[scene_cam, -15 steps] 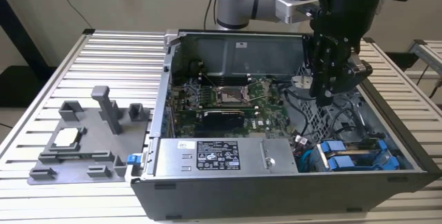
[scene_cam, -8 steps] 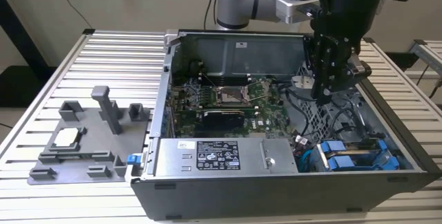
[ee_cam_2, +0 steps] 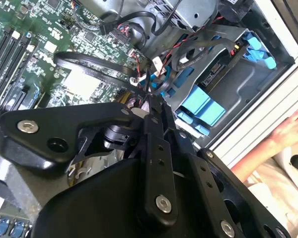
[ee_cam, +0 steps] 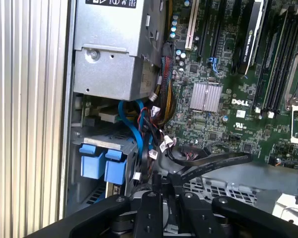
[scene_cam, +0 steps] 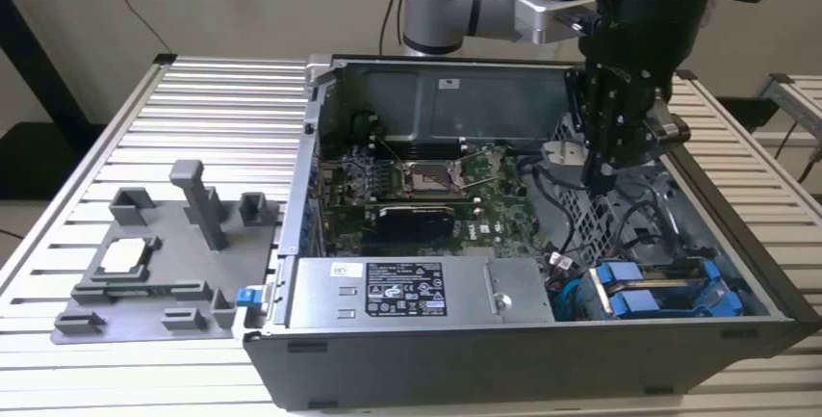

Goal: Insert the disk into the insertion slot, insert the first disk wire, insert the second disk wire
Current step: 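Insert the second disk wire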

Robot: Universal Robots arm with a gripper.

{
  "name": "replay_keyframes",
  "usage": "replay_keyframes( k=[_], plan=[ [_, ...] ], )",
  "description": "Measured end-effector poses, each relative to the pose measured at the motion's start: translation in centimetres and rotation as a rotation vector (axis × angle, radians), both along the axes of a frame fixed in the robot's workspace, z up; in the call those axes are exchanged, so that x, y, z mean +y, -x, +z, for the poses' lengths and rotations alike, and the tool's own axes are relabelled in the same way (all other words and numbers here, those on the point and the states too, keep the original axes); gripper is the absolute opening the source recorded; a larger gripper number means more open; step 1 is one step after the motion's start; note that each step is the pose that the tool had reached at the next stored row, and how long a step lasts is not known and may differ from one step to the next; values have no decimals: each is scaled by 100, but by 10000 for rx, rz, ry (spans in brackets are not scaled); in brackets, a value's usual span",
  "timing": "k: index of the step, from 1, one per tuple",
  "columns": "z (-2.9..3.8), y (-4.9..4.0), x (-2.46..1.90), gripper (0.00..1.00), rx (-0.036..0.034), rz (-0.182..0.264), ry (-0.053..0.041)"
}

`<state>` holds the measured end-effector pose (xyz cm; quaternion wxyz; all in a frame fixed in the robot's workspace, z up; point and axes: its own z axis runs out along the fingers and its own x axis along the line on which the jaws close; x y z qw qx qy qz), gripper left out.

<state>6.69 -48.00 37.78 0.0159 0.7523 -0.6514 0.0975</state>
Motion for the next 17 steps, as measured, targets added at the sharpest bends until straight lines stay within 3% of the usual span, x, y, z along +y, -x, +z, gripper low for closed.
replay_keyframes(
  k=[1,7,17],
  plan=[
    [0,-2,0,16,0,0,0],
    [-1,-13,-14,16,0,2,0],
    [-7,-92,-273,16,27,0,-211]
  ],
)
